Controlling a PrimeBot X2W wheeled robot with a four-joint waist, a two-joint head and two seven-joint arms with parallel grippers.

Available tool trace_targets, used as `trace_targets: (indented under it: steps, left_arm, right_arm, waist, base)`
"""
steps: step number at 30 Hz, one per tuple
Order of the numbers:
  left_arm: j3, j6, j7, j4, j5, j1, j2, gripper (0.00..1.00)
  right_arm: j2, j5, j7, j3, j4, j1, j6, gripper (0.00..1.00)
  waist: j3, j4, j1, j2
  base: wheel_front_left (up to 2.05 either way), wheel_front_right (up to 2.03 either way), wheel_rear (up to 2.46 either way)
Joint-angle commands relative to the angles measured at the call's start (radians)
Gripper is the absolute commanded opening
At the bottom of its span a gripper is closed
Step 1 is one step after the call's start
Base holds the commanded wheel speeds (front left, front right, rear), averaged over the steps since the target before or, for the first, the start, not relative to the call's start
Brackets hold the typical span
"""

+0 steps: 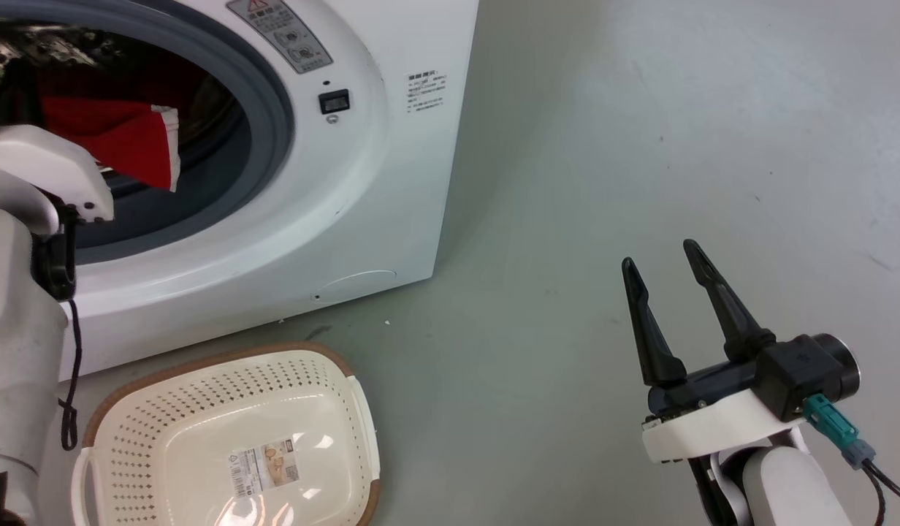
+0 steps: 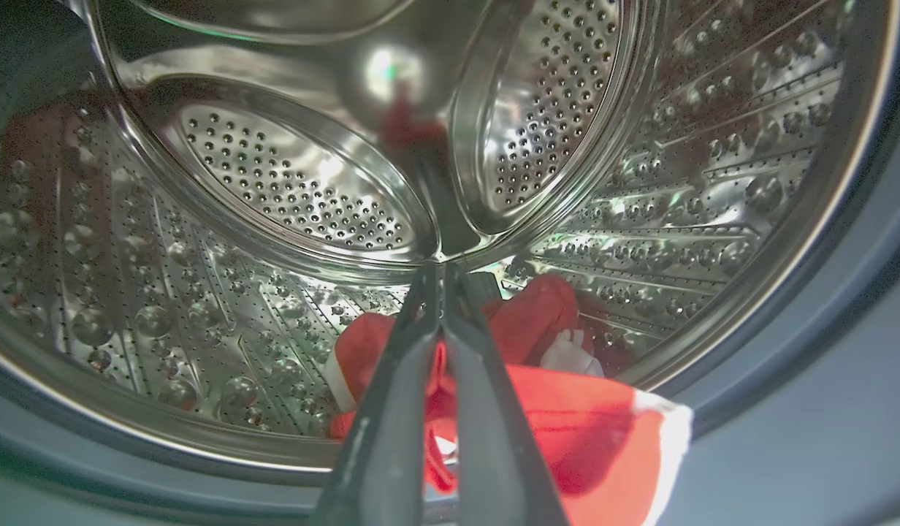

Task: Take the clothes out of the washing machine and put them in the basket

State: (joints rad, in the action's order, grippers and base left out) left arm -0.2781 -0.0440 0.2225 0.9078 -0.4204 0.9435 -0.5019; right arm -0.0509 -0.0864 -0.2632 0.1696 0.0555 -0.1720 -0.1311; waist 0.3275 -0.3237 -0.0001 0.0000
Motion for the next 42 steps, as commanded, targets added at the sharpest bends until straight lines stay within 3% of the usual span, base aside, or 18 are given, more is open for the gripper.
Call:
trace_targets:
  steps: [1, 9, 19, 35, 42]
  left_arm:
    - [0.004, 0.002, 0.015, -0.004, -0.007, -0.018, 0.010, 0.00]
    - [0.023, -0.003, 0.044, -0.107, -0.012, -0.111, 0.062, 0.00]
    - [0.037, -0.036, 0.030, -0.382, -0.009, -0.257, 0.085, 0.00]
    - [0.034, -0.194, -0.141, -1.031, 0.015, -0.555, 0.032, 0.00]
    - [0.031, -0.250, -0.204, -1.243, 0.043, -0.652, 0.004, 0.00]
  right_arm:
    - [0.001, 0.005, -0.002, -0.004, 0.001, 0.018, 0.001, 1.00]
    - [0.001, 0.029, -0.002, -0.018, 0.003, 0.045, 0.001, 1.00]
    - [0.001, 0.050, 0.013, -0.028, -0.009, 0.076, 0.001, 1.00]
    - [0.001, 0.070, 0.046, -0.038, -0.039, 0.110, 0.001, 1.00]
    - [0.001, 0.076, 0.049, -0.035, -0.047, 0.110, 0.001, 1.00]
  waist:
    - [-0.031, 0.030, 0.0001, 0.0000]
    - [-0.086, 0.080, 0.0001, 0.0000]
    - [-0.133, 0.136, 0.0001, 0.0000]
    - [-0.161, 0.212, 0.0001, 0.0000]
    - [-0.157, 0.234, 0.0001, 0.0000]
  base:
    - [0.00, 0.00, 0.00]
    - [0.00, 0.00, 0.00]
    - [0.00, 0.00, 0.00]
    - [0.00, 0.00, 0.00]
    - [0.00, 0.00, 0.00]
